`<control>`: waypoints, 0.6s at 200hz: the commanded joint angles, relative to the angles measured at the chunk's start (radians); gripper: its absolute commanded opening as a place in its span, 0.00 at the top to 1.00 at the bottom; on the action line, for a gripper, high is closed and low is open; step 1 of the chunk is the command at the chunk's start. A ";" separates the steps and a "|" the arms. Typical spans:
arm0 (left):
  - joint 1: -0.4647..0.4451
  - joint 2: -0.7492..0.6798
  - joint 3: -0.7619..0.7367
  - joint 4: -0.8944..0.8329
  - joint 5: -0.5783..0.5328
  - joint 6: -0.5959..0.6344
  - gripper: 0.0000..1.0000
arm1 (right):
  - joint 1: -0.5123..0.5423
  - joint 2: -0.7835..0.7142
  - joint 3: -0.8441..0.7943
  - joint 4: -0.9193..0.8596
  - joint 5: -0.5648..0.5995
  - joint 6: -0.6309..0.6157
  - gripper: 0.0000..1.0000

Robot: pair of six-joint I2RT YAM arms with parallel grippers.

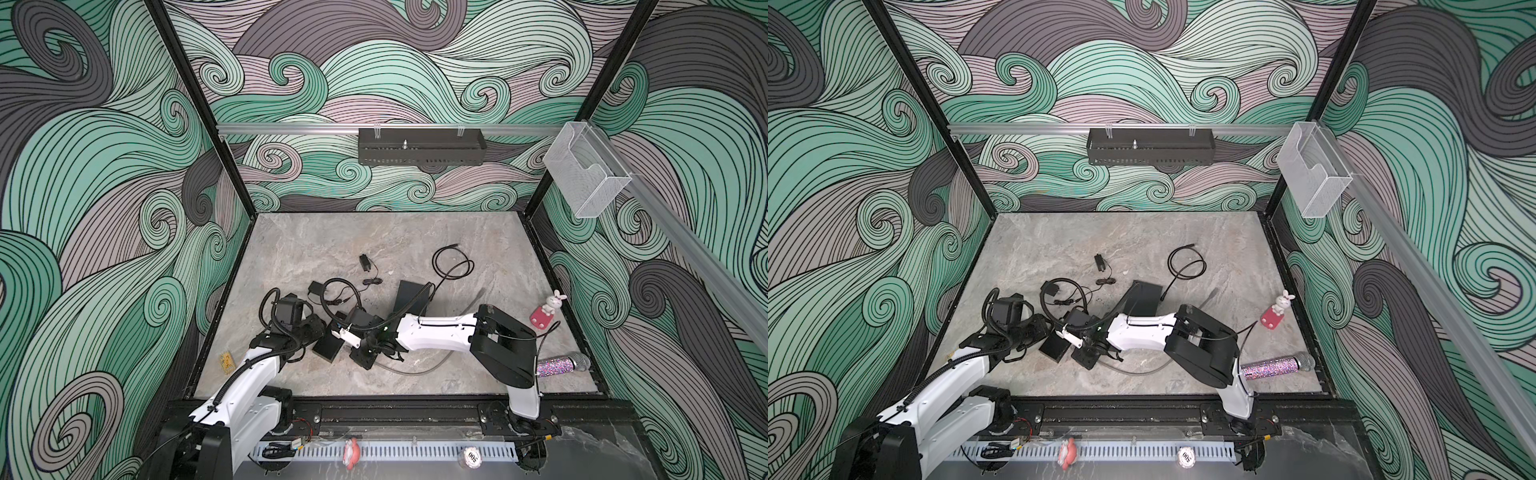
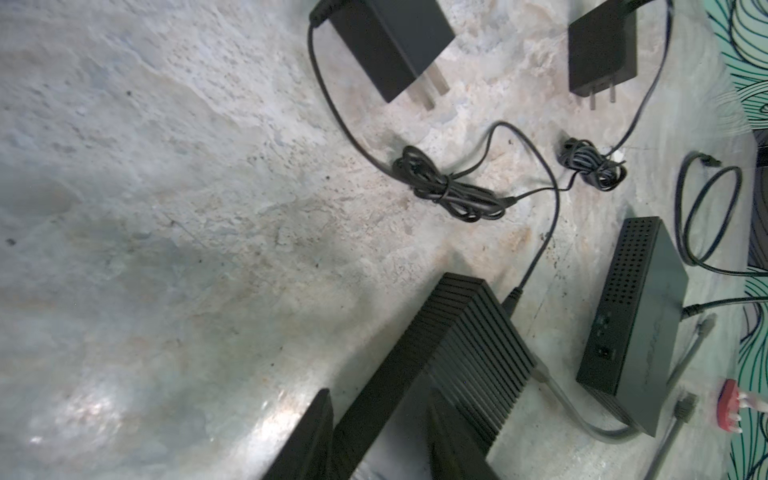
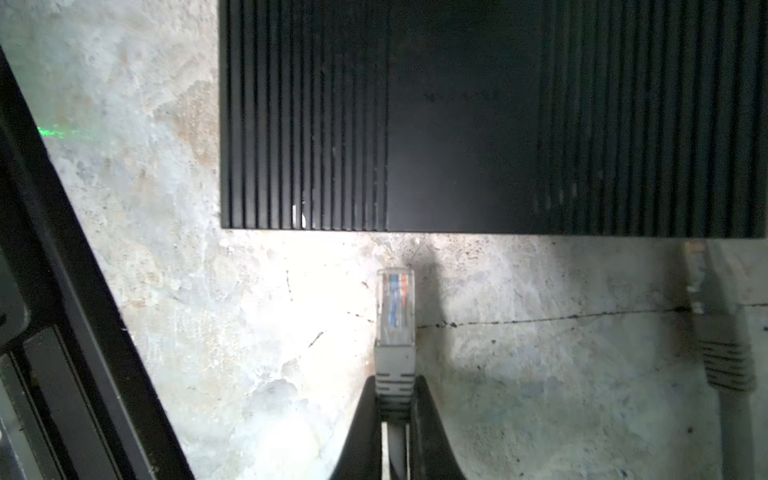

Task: Insert the plug into the switch port

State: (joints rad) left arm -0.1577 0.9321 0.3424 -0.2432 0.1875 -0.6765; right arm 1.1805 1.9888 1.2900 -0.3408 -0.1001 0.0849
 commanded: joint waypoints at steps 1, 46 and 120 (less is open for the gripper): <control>0.006 -0.002 -0.021 0.051 0.064 -0.022 0.60 | 0.000 -0.007 0.016 -0.013 0.052 0.015 1.00; 0.003 0.017 -0.064 0.120 0.125 -0.021 0.60 | -0.053 -0.210 -0.203 0.071 0.127 0.024 1.00; -0.047 0.129 -0.038 0.202 0.167 0.005 0.60 | -0.107 -0.387 -0.368 0.073 0.124 -0.002 1.00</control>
State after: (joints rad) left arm -0.1680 1.0267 0.2752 -0.0937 0.3214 -0.6838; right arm 1.0721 1.6043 0.9379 -0.2787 0.0204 0.0875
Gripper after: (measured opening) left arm 0.404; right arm 0.106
